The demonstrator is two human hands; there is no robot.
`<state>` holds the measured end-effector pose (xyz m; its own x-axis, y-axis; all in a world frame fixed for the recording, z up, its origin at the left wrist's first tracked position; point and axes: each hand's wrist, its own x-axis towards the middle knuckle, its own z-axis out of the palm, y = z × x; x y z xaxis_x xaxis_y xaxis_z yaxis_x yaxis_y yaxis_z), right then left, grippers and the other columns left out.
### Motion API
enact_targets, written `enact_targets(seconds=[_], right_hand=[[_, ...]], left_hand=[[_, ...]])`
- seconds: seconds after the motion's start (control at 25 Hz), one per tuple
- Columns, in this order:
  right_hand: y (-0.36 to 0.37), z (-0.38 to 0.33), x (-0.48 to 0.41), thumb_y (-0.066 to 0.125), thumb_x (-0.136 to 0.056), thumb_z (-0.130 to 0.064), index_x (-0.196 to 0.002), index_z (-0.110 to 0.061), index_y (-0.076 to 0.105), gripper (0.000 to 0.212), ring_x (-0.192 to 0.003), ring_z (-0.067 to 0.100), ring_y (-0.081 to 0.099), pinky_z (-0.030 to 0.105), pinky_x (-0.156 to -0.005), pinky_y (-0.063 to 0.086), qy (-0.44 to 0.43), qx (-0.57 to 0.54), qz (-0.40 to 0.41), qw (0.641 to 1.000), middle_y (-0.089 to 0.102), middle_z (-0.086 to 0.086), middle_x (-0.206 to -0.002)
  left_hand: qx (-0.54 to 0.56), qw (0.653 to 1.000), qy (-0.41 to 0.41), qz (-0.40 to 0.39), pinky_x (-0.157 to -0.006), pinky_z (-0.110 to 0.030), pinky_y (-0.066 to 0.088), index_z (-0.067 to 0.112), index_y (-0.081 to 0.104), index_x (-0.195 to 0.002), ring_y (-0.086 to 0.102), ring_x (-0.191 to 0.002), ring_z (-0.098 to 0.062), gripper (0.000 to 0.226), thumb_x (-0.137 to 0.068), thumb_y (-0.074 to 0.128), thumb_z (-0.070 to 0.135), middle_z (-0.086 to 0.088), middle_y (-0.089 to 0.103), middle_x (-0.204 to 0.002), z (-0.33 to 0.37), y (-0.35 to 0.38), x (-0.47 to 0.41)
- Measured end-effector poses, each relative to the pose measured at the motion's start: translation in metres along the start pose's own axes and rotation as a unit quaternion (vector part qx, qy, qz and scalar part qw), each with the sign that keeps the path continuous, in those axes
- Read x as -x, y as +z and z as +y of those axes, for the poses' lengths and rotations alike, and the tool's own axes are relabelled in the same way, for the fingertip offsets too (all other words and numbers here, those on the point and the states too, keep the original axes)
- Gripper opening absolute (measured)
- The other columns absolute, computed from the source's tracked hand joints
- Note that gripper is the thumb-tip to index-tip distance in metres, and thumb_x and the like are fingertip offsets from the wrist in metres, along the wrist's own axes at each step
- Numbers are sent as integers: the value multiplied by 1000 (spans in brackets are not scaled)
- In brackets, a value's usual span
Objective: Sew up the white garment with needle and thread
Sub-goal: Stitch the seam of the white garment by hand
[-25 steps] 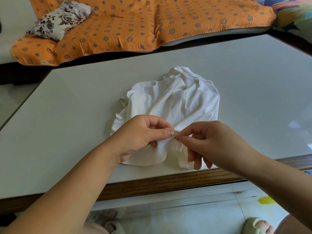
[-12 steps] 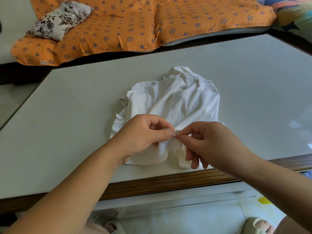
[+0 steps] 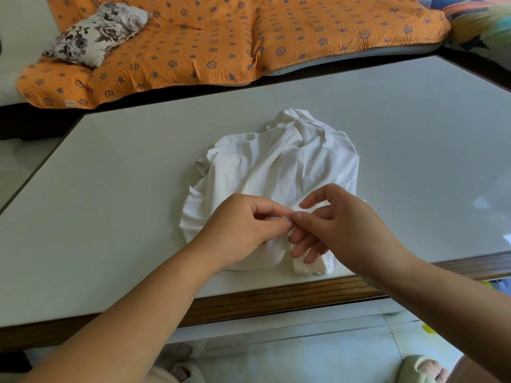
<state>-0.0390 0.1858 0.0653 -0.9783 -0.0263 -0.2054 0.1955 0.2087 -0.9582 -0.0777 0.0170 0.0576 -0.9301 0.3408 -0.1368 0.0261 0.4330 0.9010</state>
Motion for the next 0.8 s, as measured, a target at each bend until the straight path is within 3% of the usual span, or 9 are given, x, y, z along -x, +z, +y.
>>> enact_targets(seconds=[0.16,0.24,0.44,0.52,0.6,0.68,0.8], right_hand=[[-1,0,-4,63,-95,-14,-102,-8,64,10,-67,28,74,33,-62,62,23,-28,-27,999,75,12,-73],[-2,0,-5,62,-95,-14,-96,-9,66,6,-67,26,74,32,-61,62,21,-12,-29,999,75,11,-73],[-6,0,-14,54,-98,-26,-89,-22,62,13,-51,-5,60,12,-49,40,-35,173,56,983,67,-8,-73],[-14,-4,-23,48,-101,-23,-94,-17,59,15,-44,1,54,17,-47,39,-17,91,82,992,72,-5,-78],[-22,-12,-32,41,-104,-15,-100,-8,54,15,-46,11,57,23,-43,42,24,-97,62,993,77,3,-80],[-32,-18,-38,39,-104,-9,-102,0,52,16,-49,15,65,20,-40,47,63,-255,41,964,75,8,-72],[-44,-22,-43,44,-101,-4,-95,0,52,11,-59,18,72,19,-49,56,94,-387,35,917,67,10,-65]], left_hand=[[-57,998,16,21,-72,-6,42,27,78,-90,64,-76,10,14,-84,75,15,23,70,-75,-3,3,-3],[-86,996,22,20,-68,-5,40,29,78,-88,60,-71,11,11,-84,75,19,26,66,-71,-4,3,-3],[-77,997,18,21,-74,-7,45,31,79,-91,64,-82,7,9,-85,75,25,20,72,-83,-3,0,-3],[-71,997,-1,13,-76,-6,47,31,79,-91,65,-85,7,10,-86,74,24,17,74,-87,-2,-1,-2],[-58,998,-20,0,-78,-4,47,31,79,-91,65,-87,8,11,-86,73,23,16,75,-88,-1,-2,-1],[-32,999,-36,-11,-82,-7,48,31,78,-90,66,-90,8,10,-86,74,23,17,75,-89,1,-3,0],[-5,999,-47,-17,-90,-16,49,29,79,-90,67,-93,4,9,-84,75,23,14,76,-90,0,-5,-1]])
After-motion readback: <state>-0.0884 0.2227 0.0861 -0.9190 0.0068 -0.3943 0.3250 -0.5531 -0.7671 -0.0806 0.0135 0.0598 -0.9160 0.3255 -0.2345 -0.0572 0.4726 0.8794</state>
